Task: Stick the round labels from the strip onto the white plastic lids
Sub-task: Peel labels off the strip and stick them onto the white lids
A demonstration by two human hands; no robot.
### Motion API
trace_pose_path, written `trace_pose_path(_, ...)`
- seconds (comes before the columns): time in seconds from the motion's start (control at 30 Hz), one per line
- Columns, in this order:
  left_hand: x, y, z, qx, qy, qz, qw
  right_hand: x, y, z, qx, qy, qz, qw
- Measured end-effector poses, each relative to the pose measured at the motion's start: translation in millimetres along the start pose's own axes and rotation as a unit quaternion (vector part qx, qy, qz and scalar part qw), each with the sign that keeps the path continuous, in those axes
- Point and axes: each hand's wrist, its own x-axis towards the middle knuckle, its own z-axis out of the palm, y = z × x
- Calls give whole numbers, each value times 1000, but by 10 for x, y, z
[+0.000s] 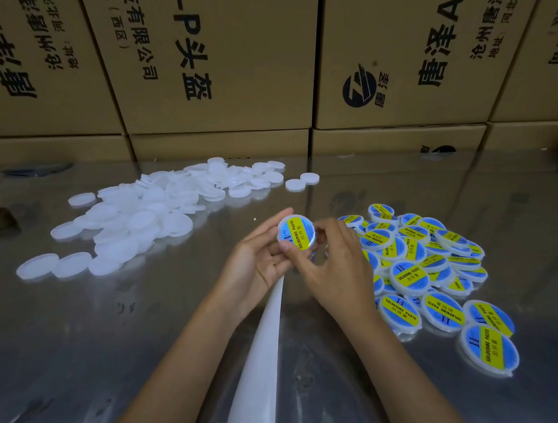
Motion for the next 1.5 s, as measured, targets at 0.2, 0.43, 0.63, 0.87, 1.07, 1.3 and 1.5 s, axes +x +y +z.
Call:
trace_pose_path(0.2,3,13,-8,9,8,7,1000,40,35,-2,54,30,-22,998)
trace_pose_path(0.43,6,5,-19,47,19,22,998,33,60,-7,59,34,-1,998)
trace_pose_path(0.63,-4,8,-14,70,11,28,997,19,37,23,32,16,14,999)
trace_pose_path(0.87,-9,-5,12,89,15,14,996,30,54,-19,14,47,30,998)
trace_pose_path(1.07,-35,0,20,52,-24,-15,998,10,3,-32,-60,34,46,997)
trace_pose_path(1.3,-33,12,19,53,-26,-46,997,19,61,-21,-67,74,32,994)
trace_pose_path(1.5,-13,-25,-31,88,-3,7,996,23,71,22,0,34,42,999)
